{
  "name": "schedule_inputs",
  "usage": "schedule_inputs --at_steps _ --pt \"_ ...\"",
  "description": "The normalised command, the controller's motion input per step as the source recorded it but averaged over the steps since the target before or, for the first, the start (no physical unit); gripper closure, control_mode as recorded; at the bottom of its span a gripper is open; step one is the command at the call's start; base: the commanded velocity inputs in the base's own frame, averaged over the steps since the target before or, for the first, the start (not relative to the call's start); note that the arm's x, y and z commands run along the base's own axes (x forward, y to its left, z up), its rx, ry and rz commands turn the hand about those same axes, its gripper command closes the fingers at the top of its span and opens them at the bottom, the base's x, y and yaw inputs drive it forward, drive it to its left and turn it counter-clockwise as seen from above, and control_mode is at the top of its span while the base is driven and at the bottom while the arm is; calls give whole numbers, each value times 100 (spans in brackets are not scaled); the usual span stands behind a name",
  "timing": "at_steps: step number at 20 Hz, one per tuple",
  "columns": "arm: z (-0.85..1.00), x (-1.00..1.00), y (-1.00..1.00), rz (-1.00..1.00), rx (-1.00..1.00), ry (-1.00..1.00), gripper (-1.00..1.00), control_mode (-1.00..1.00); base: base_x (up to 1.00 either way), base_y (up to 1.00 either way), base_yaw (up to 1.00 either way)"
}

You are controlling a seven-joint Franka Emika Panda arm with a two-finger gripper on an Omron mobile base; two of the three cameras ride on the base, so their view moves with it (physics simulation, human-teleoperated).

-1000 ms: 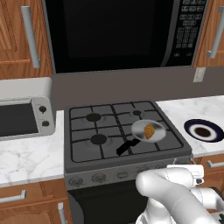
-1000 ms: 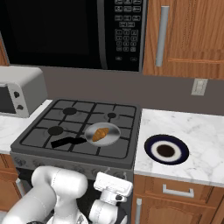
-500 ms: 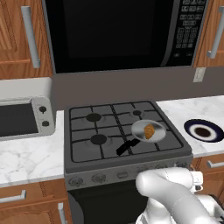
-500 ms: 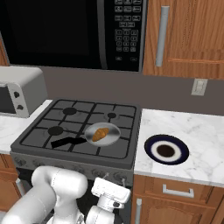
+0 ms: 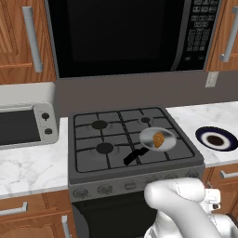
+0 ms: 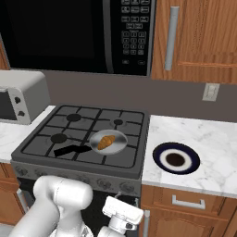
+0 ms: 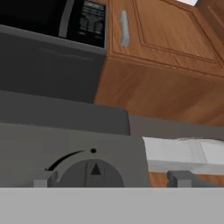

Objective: Pick the croissant and place it on the pan. Then turn on the stove to warm the croissant.

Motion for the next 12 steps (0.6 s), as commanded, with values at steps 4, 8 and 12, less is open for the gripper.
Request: schedule_inputs --at_steps 4,8,12 --pt "-1 49 -36 0 0 -8 -100 -100 0 0 0" --pt "-3 42 -16 0 0 -9 -100 -100 0 0 0" --pt "-15 33 0 0 0 -7 -100 -100 0 0 0"
